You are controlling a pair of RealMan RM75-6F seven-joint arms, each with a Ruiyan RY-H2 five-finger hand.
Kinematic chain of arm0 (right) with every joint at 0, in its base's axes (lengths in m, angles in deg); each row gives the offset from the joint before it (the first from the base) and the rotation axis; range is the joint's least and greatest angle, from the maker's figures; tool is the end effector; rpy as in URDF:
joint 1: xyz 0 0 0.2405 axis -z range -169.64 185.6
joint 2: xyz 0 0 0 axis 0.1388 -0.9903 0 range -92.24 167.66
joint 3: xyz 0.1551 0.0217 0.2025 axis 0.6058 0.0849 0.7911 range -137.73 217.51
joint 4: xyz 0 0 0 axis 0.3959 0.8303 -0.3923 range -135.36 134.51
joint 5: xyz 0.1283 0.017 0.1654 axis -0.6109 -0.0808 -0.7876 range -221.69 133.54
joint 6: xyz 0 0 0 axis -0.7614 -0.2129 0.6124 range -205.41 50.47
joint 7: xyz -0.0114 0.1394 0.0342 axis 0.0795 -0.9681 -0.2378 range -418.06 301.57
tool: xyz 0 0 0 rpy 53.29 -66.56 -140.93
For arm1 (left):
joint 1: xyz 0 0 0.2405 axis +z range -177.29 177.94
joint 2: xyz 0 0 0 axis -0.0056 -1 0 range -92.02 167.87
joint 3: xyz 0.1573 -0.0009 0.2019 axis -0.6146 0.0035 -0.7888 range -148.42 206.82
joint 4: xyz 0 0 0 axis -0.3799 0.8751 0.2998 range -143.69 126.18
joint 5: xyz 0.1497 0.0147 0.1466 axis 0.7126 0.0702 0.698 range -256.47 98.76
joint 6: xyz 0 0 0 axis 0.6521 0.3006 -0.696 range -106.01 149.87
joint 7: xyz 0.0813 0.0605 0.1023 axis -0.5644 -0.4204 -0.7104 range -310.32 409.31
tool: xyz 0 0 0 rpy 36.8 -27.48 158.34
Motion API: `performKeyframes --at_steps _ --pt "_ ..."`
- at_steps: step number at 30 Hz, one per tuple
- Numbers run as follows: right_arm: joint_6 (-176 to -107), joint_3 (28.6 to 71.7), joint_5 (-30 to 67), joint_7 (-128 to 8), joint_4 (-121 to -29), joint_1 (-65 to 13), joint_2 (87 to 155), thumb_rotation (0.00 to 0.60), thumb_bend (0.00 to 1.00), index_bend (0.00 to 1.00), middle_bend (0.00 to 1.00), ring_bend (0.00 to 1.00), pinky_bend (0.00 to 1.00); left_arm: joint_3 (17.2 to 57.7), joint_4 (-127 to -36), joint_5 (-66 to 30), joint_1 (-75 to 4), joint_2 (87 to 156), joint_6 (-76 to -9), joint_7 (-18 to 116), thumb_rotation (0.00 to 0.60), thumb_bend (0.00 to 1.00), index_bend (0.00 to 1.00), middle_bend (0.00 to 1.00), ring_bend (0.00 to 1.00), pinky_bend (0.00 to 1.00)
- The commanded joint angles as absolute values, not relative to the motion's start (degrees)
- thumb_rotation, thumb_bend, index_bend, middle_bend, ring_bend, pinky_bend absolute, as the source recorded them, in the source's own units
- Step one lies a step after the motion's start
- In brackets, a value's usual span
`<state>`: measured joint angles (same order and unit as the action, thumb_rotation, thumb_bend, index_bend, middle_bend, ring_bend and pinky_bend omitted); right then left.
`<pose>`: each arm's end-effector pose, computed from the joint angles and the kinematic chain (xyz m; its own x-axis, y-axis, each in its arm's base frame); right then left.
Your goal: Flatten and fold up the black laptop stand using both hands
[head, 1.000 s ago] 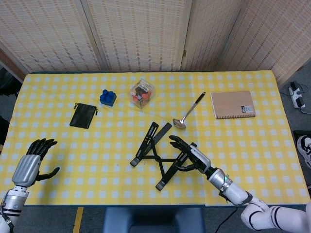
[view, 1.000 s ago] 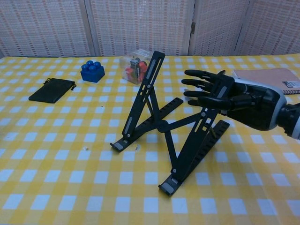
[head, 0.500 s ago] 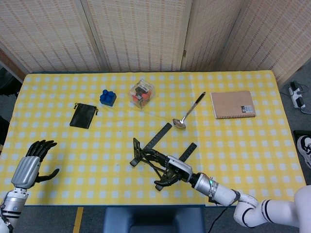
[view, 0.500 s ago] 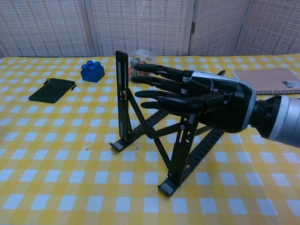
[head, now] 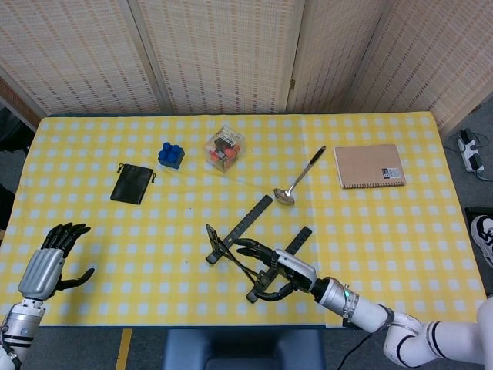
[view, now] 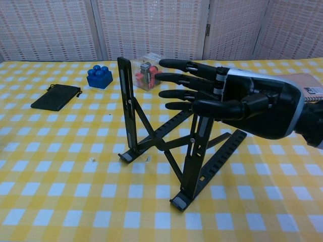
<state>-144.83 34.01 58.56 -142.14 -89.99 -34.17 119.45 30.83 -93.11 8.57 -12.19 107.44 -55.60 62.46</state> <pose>-0.1293 -0.2543 -0.0012 -0.5172 -0.8282 0.2158 -0.5328 0.1142 -0.8385 -0.3100 0.2195 0.1202 0.2436 0.1226 0.9621 0.9656 -0.1235 -0.2287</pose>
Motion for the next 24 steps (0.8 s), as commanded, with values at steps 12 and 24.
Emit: performKeyframes --at_steps 12,24 --pt "-148.46 26.58 59.32 -148.30 -90.31 -29.94 117.05 0.600 0.34 0.00 0.00 0.04 0.00 30.90 -93.22 8.07 -12.59 107.70 -55.11 62.17 0.600 0.29 0.19 0.17 0.09 0.00" --pt "-145.81 24.61 59.46 -156.59 -84.09 -30.82 122.28 0.600 0.34 0.00 0.00 0.04 0.00 30.78 -93.95 8.02 -12.77 107.54 -54.98 61.49 0.600 0.29 0.19 0.17 0.09 0.00"
